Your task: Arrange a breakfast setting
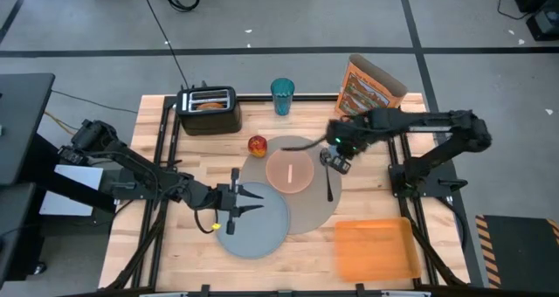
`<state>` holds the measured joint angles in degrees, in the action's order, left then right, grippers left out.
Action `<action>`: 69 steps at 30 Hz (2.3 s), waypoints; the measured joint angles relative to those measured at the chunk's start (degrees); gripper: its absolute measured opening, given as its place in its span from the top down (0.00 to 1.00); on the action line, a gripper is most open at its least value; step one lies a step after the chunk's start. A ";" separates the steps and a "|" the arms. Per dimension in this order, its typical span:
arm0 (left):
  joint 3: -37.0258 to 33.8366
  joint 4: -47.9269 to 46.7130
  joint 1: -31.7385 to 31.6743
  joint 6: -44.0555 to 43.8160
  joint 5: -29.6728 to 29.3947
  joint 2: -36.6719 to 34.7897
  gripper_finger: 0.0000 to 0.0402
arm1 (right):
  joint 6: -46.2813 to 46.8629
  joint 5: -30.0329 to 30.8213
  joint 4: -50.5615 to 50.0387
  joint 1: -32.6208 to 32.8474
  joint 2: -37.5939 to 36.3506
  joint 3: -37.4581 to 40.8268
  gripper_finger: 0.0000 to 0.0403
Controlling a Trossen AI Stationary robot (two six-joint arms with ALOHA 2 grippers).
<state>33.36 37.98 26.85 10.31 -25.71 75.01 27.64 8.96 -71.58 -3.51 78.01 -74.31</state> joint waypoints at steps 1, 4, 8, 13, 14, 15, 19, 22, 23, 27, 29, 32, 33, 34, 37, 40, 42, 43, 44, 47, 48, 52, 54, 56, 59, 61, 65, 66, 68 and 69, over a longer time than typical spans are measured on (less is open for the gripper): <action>-0.01 0.00 -0.07 -0.61 0.00 0.00 0.74 | -2.93 0.01 -0.01 -1.17 1.65 -1.62 0.96; -0.01 0.00 -0.07 -1.07 -0.02 0.00 0.74 | -12.17 0.00 0.01 -4.62 6.56 -6.05 0.96; -0.02 -0.02 0.00 -1.09 0.02 -0.01 0.74 | -28.59 -2.16 1.39 -8.11 12.56 -9.70 0.96; 0.00 -0.21 0.02 -1.10 0.02 -0.01 0.74 | -41.63 -6.80 4.95 -11.50 18.91 -10.20 0.96; -0.02 -0.25 0.02 -1.11 0.02 0.01 0.74 | -43.02 -7.32 5.06 -12.10 20.09 -10.20 0.96; 0.00 -0.27 0.02 -1.12 0.02 0.00 0.74 | -44.07 -7.52 4.91 -12.72 21.34 -10.20 0.96; 0.00 -0.32 0.00 -1.12 0.02 -0.01 0.74 | -45.43 -7.48 4.97 -14.57 24.89 -10.18 0.96; -0.01 -0.31 0.00 -0.88 0.02 0.01 0.74 | -45.43 -7.43 5.39 -15.60 26.51 -10.18 0.96; -0.01 -0.32 0.00 -0.87 0.02 0.01 0.74 | -45.42 -7.27 5.78 -15.93 26.84 -10.18 0.96; 0.00 -0.30 0.00 -0.85 0.02 -0.01 0.74 | -44.37 -8.11 8.00 -18.33 26.88 -10.18 0.96; -0.01 -0.31 0.00 -0.85 0.02 0.01 0.74 | -42.67 -10.27 9.38 -19.93 26.55 -10.18 0.96; -0.01 -0.33 0.00 -0.81 0.01 -0.01 0.74 | -40.41 -12.12 10.16 -22.32 26.00 -10.18 0.96; -0.02 -0.30 0.00 -0.79 0.02 0.01 0.74 | -39.69 -12.03 10.13 -22.98 25.96 -10.18 0.96; -0.01 -0.29 0.00 -0.79 0.01 -0.01 0.74 | -38.92 -11.95 10.12 -23.65 25.95 -10.19 0.96; 0.00 -0.25 0.00 -0.72 0.02 0.01 0.74 | -37.23 -12.03 10.64 -25.33 25.95 -10.18 0.96; -0.02 -0.24 0.00 -0.72 0.02 -0.01 0.74 | -36.50 -12.63 12.12 -26.09 25.95 -10.18 0.96; -0.02 -0.22 0.00 -0.72 0.02 -0.01 0.74 | -36.38 -14.23 13.53 -26.21 25.95 -10.18 0.96; -0.02 -0.24 0.00 -0.70 0.02 -0.01 0.74 | -36.39 -14.74 13.67 -26.21 25.95 -10.18 0.96; -0.02 -0.22 0.00 -0.70 0.02 -0.01 0.74 | -36.49 -15.00 13.59 -26.15 25.95 -10.18 0.96; -0.02 -0.22 0.00 -0.70 0.02 0.01 0.74 | -36.67 -14.05 13.79 -25.80 25.95 -10.05 0.96; 0.00 -0.22 0.00 -0.70 0.00 0.01 0.74 | -36.72 -13.35 13.76 -25.68 25.95 -9.93 0.96; 0.00 -0.26 0.00 -0.70 0.01 0.01 0.74 | -36.76 -12.02 13.73 -25.37 25.95 -9.80 0.96; 0.00 -0.26 0.00 -0.72 0.02 0.00 0.74 | -36.76 -11.67 13.70 -25.14 25.95 -9.80 0.95; -0.01 -0.26 0.01 -0.70 0.02 0.01 0.74 | -36.78 -11.62 13.72 -24.81 25.95 -9.80 0.93; -0.02 -0.26 0.00 -0.70 0.02 -0.01 0.74 | -36.90 -11.55 13.71 -24.31 25.95 -9.80 0.93; -0.01 -0.25 0.01 -0.71 0.02 0.00 0.74 | -37.12 -11.54 13.81 -24.05 25.95 -9.80 0.93; -0.01 -0.26 0.01 -0.92 0.02 -0.01 0.74 | -37.24 -10.48 13.89 -23.63 25.95 -9.80 0.93; 0.00 -0.26 0.02 -1.03 0.02 0.01 0.74 | -37.24 -10.09 13.87 -23.55 25.95 -9.80 0.93; -0.01 -0.26 0.00 -1.05 0.02 0.00 0.74 | -37.24 -9.72 13.89 -23.50 25.95 -9.80 0.93; 0.00 -0.26 0.01 -1.07 0.02 0.00 0.74 | -37.26 -9.51 13.91 -23.50 25.95 -9.80 0.93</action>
<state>33.36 37.71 26.86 9.23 -25.69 75.01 -9.63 -0.54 -57.67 -27.00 103.96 -84.12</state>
